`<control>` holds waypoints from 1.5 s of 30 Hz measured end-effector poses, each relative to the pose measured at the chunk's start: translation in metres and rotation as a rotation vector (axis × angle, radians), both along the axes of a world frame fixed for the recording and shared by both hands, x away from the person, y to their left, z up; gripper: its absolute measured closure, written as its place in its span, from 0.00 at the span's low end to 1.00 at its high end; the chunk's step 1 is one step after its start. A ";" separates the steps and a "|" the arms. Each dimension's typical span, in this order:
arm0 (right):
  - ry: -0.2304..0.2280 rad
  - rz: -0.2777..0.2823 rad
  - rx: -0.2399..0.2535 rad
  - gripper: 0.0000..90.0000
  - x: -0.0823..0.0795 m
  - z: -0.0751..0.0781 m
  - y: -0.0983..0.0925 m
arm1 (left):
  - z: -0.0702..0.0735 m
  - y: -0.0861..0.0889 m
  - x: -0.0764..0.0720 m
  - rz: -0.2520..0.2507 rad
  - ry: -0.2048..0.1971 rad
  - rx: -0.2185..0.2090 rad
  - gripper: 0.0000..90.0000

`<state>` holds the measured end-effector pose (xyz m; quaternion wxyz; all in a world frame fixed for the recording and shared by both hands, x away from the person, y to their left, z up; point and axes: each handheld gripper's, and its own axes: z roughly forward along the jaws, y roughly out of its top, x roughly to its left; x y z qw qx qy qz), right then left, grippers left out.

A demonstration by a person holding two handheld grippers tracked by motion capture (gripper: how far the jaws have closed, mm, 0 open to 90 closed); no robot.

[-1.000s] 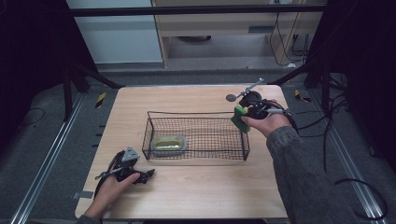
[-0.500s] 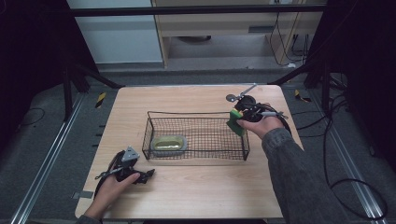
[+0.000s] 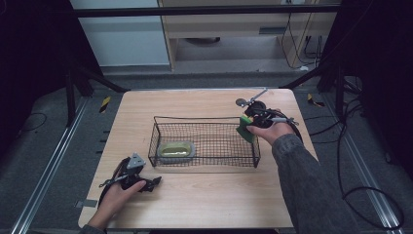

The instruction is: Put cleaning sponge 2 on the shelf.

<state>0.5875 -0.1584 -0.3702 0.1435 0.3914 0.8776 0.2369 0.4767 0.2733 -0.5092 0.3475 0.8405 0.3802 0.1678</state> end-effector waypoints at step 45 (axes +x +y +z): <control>0.020 -0.008 -0.061 0.71 0.005 -0.042 0.007 | 0.000 0.000 0.000 0.000 0.002 -0.001 0.00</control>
